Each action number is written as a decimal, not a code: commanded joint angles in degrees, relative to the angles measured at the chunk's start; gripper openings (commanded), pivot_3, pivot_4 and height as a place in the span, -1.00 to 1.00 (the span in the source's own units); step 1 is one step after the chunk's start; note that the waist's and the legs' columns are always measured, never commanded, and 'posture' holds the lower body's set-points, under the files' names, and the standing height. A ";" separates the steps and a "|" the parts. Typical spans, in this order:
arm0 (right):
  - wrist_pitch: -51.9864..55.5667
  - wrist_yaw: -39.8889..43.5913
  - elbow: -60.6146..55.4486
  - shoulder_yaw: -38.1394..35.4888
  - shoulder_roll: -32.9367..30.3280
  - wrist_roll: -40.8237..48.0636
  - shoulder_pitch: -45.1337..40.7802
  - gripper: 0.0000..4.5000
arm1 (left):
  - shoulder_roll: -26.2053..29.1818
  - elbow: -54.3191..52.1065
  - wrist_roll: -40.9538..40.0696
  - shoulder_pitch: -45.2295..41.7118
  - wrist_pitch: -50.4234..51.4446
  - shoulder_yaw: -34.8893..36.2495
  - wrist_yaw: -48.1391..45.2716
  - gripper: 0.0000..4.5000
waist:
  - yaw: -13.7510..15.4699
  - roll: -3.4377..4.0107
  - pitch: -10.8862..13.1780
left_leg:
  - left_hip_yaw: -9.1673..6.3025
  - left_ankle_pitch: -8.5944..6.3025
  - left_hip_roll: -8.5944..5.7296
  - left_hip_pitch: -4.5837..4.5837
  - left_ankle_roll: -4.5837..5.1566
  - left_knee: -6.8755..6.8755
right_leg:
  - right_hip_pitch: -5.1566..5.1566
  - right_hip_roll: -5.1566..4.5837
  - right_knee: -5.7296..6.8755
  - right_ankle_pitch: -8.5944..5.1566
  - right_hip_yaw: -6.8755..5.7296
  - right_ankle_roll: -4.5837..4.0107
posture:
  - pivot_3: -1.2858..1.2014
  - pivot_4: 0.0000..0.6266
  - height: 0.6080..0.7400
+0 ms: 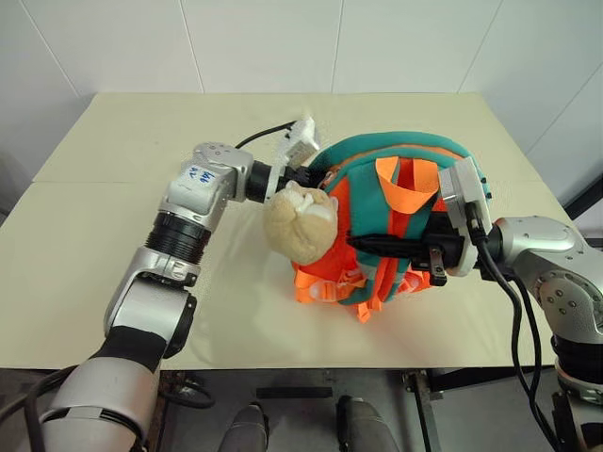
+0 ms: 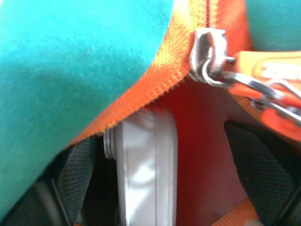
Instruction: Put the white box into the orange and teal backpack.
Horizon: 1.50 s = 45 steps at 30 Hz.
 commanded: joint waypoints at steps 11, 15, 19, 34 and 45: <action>-1.88 0.76 0.59 0.47 1.24 -1.50 -0.77 -1.00 | 14.70 -17.42 -3.05 12.26 -2.31 9.98 1.07 0.99 | 1.10 0.05 0.03 | -0.05 -0.01 0.00 0.04 -0.02 0.20 | 0.14 0.00 0.02 0.01 -0.01 0.00 | 0.03 -0.52 1.00; -2.21 1.21 1.38 0.90 1.43 -2.01 -1.41 -1.00 | 16.15 -22.14 -7.72 15.55 -0.87 14.19 0.77 0.99 | 1.01 0.05 0.04 | -0.02 -0.01 0.00 0.03 -0.02 0.31 | 0.15 0.01 0.00 0.08 -0.01 -0.03 | 0.03 -0.52 1.00; -2.45 1.54 1.28 0.96 1.41 -2.24 -1.11 -1.00 | 18.32 -29.03 -15.30 19.21 6.17 18.41 0.83 0.99 | 0.23 0.06 0.04 | -0.03 -0.01 0.02 0.03 -0.02 0.26 | 0.14 0.02 0.02 0.08 0.00 -0.04 | 0.03 -0.52 1.00; -2.68 2.39 2.43 1.59 2.67 -3.27 -1.91 -1.00 | 25.82 -45.98 -24.13 24.26 17.59 19.52 9.47 0.99 | 0.17 0.06 0.04 | -0.02 -0.02 0.02 0.08 -0.01 0.29 | 0.17 0.02 0.01 0.07 0.01 -0.06 | 0.03 -0.52 1.00; -2.61 2.31 1.99 1.38 2.85 -3.54 -1.74 -1.00 | 24.16 -48.00 -24.35 21.45 20.67 14.60 15.92 0.82 | 0.14 0.06 0.04 | -0.02 -0.02 0.02 0.08 -0.01 0.28 | 0.16 0.02 -0.01 0.06 0.02 -0.07 | 0.03 -0.52 1.00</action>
